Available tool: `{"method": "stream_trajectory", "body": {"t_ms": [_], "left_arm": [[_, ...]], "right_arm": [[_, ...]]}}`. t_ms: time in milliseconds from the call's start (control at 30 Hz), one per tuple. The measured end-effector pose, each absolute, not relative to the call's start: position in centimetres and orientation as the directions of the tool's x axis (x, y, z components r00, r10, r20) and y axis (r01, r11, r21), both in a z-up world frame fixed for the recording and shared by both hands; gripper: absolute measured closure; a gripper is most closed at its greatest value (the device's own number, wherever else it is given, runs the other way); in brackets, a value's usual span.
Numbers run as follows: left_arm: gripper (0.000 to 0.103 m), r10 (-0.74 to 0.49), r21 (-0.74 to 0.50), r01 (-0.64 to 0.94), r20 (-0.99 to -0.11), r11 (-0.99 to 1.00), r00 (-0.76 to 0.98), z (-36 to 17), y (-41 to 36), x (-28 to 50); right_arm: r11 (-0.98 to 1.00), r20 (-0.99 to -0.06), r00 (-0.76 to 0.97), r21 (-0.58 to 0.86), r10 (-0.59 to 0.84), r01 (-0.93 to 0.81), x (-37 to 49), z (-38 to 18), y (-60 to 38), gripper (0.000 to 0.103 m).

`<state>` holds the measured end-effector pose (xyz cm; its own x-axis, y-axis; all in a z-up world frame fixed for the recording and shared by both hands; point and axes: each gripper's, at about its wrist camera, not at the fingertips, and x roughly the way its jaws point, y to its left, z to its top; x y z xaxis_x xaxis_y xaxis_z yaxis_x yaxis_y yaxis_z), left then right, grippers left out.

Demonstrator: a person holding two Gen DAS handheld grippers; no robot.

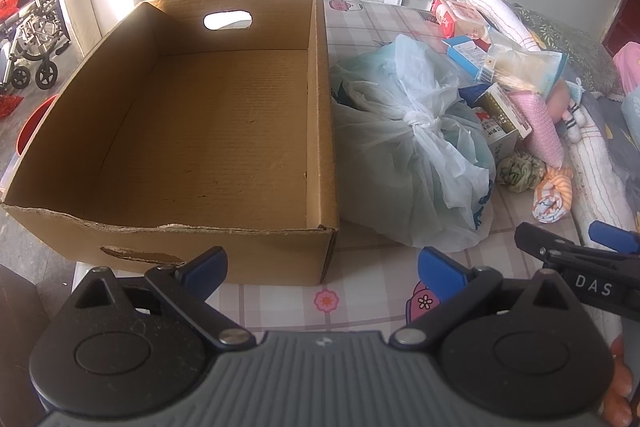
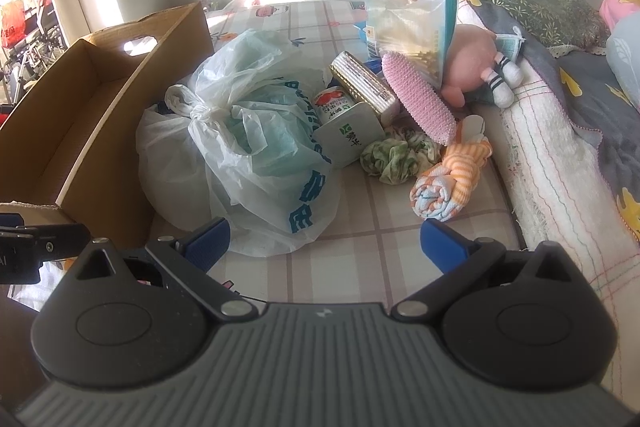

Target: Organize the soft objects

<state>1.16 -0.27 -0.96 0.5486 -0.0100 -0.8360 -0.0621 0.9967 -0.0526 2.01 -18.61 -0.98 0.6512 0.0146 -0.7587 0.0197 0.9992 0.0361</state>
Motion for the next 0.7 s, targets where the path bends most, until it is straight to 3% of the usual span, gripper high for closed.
{"method": "stream_trajectory", "body": {"t_ms": [700], "left_arm": [[0.001, -0.009, -0.052, -0.062, -0.836, 0.997, 0.548, -1.00, -0.24, 1.10]], "right_arm": [[0.999, -0.761, 0.648, 0.039, 0.021, 0.013, 1.94, -1.06, -18.39, 0.001]]}}
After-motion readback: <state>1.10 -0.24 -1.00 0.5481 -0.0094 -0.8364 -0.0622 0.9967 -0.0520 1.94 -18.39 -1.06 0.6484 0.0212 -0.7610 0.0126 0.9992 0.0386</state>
